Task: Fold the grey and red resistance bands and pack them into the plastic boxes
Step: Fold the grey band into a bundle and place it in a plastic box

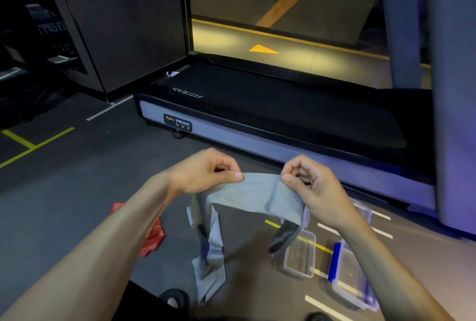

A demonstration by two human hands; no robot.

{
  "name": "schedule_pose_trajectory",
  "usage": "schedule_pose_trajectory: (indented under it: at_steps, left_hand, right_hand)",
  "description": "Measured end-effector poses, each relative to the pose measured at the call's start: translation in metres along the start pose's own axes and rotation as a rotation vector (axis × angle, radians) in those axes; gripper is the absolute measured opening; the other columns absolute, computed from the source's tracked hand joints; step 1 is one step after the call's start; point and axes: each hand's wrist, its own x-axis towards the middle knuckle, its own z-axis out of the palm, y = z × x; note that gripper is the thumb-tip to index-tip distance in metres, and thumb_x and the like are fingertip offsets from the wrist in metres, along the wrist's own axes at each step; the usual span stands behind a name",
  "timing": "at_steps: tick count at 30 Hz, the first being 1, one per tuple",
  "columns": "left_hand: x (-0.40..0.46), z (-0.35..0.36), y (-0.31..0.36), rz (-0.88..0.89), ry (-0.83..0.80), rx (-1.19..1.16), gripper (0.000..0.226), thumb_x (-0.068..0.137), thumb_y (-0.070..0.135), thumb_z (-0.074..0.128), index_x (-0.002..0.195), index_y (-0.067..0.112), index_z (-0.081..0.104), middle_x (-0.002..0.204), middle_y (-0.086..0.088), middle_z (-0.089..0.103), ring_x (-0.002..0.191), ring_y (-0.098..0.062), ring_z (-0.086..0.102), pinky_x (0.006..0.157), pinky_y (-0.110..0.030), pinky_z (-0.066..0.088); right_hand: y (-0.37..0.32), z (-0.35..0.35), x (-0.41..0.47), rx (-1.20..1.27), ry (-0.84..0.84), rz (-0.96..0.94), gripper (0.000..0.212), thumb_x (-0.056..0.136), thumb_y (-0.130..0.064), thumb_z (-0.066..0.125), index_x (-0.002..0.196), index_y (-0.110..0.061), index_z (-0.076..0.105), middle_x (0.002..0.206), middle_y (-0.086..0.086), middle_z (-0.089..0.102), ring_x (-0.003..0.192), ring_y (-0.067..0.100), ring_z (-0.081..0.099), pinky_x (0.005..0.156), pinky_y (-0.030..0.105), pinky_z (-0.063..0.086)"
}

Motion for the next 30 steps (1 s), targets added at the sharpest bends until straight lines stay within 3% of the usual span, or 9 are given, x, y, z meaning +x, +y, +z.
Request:
schedule_pose_trajectory:
  at_steps: [3, 6, 9, 12, 18, 22, 25, 30]
  left_hand:
    - [-0.003, -0.001, 0.008, 0.009, -0.017, -0.176, 0.019, 0.102, 0.017, 0.059, 0.087, 0.015, 0.07, 0.07, 0.011, 0.066, 0.066, 0.001, 0.053, 0.066, -0.016, 0.043]
    - [0.0, 0.003, 0.003, -0.004, -0.064, -0.148, 0.023, 0.099, 0.033, 0.063, 0.084, 0.018, 0.072, 0.074, 0.005, 0.061, 0.071, -0.012, 0.048, 0.068, -0.03, 0.039]
    - [-0.001, 0.01, 0.004, 0.005, -0.1, -0.216, 0.022, 0.098, 0.032, 0.062, 0.08, 0.027, 0.072, 0.07, 0.013, 0.059, 0.065, -0.005, 0.044, 0.061, -0.019, 0.034]
    - [-0.001, 0.007, 0.006, -0.016, -0.079, -0.238, 0.021, 0.102, 0.019, 0.056, 0.085, 0.02, 0.069, 0.068, 0.017, 0.064, 0.062, 0.004, 0.051, 0.061, -0.011, 0.039]
    - [-0.008, 0.004, 0.008, -0.034, -0.138, -0.225, 0.015, 0.102, 0.014, 0.058, 0.092, 0.013, 0.069, 0.071, 0.014, 0.068, 0.062, 0.004, 0.055, 0.057, -0.01, 0.041]
    - [-0.006, 0.001, 0.004, -0.047, -0.078, -0.137, 0.016, 0.098, 0.024, 0.065, 0.091, 0.013, 0.073, 0.08, 0.005, 0.072, 0.074, -0.005, 0.061, 0.07, -0.02, 0.048]
    - [-0.007, -0.002, 0.007, -0.085, -0.073, -0.247, 0.017, 0.1, 0.017, 0.061, 0.089, 0.011, 0.072, 0.076, 0.006, 0.071, 0.068, -0.003, 0.061, 0.065, -0.016, 0.047]
    - [-0.007, -0.001, 0.01, -0.102, -0.109, -0.285, 0.017, 0.1, 0.017, 0.062, 0.092, 0.009, 0.073, 0.082, 0.001, 0.071, 0.074, -0.008, 0.061, 0.067, -0.017, 0.049]
  right_hand:
    - [-0.002, -0.001, 0.001, 0.003, -0.003, -0.008, 0.006, 0.097, -0.009, 0.067, 0.094, -0.013, 0.064, 0.087, 0.014, 0.065, 0.084, 0.03, 0.062, 0.075, 0.025, 0.049]
    - [-0.005, -0.004, 0.0, 0.031, -0.007, -0.021, 0.005, 0.097, -0.011, 0.067, 0.094, -0.013, 0.064, 0.088, 0.013, 0.066, 0.084, 0.029, 0.062, 0.076, 0.027, 0.049]
    - [-0.011, -0.006, 0.0, 0.062, -0.015, -0.04, 0.004, 0.096, -0.013, 0.067, 0.094, -0.011, 0.064, 0.087, 0.012, 0.065, 0.081, 0.023, 0.062, 0.074, 0.025, 0.048]
    - [-0.011, -0.01, 0.0, 0.08, 0.012, -0.041, 0.008, 0.095, -0.017, 0.067, 0.094, -0.01, 0.064, 0.086, 0.011, 0.065, 0.078, 0.012, 0.06, 0.071, 0.021, 0.046]
    - [-0.01, -0.014, 0.0, 0.073, 0.01, -0.006, 0.005, 0.095, -0.013, 0.067, 0.094, -0.01, 0.063, 0.085, 0.011, 0.064, 0.075, 0.007, 0.057, 0.069, 0.017, 0.045]
    - [-0.009, -0.013, -0.001, 0.052, -0.014, 0.011, 0.004, 0.095, -0.01, 0.068, 0.094, -0.01, 0.064, 0.086, 0.01, 0.067, 0.078, 0.009, 0.06, 0.071, 0.017, 0.046]
    - [-0.007, -0.012, -0.002, 0.043, -0.025, 0.011, 0.003, 0.096, -0.009, 0.067, 0.094, -0.01, 0.064, 0.088, 0.014, 0.067, 0.08, 0.013, 0.061, 0.073, 0.02, 0.047]
    - [-0.006, -0.011, -0.003, -0.009, -0.121, 0.003, 0.006, 0.098, -0.017, 0.064, 0.097, -0.012, 0.063, 0.088, 0.003, 0.066, 0.082, 0.014, 0.061, 0.076, 0.021, 0.047]
